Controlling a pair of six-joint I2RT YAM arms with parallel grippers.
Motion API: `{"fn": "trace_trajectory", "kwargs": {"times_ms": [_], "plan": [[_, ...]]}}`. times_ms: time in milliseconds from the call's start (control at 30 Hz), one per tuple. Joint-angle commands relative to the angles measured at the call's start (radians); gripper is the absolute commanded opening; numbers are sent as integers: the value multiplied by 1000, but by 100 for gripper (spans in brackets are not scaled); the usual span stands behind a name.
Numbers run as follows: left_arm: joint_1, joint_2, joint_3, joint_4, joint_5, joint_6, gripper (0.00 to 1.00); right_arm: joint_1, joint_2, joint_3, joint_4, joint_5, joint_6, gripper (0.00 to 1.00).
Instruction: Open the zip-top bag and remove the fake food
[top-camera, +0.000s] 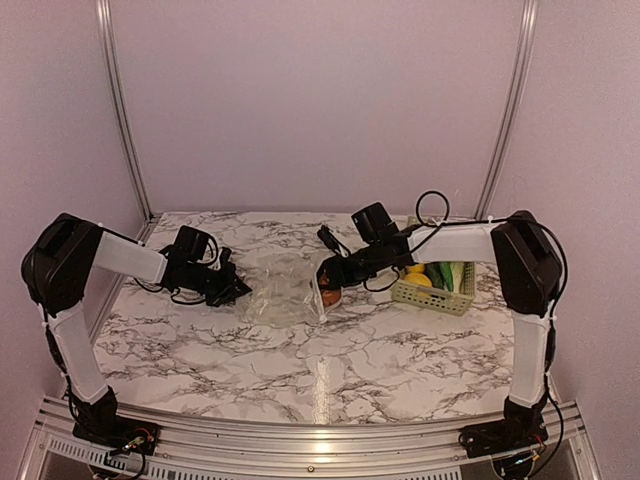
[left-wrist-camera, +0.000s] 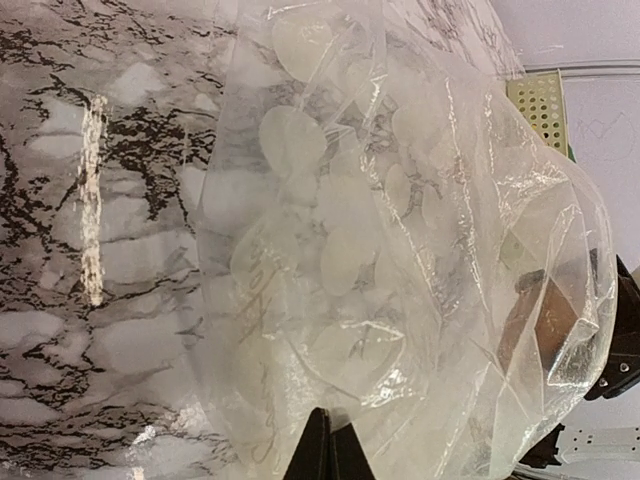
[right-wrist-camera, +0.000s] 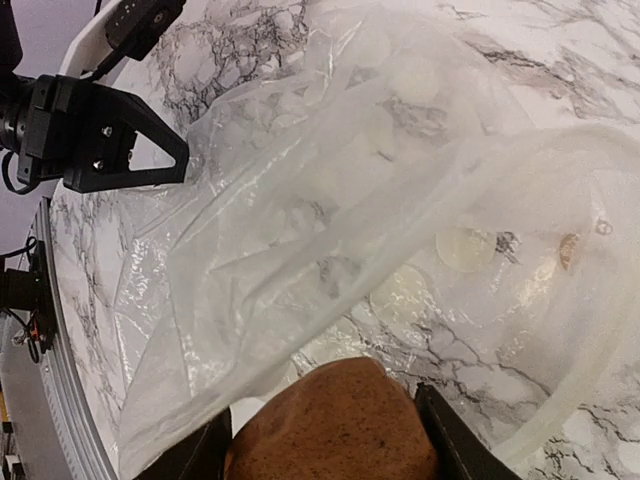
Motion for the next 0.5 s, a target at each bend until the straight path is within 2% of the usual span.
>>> {"fn": "trace_trajectory", "kwargs": {"times_ms": [0, 267, 467], "plan": [[23, -42, -20, -65, -27, 43, 0, -60, -105, -49, 35, 1, 47, 47], [57, -51, -5, -116, -30, 85, 0, -202, -300, -142, 37, 36, 72, 47], [69, -53, 14, -138, -33, 101, 0, -356, -359, -168, -23, 100, 42, 47]]}}
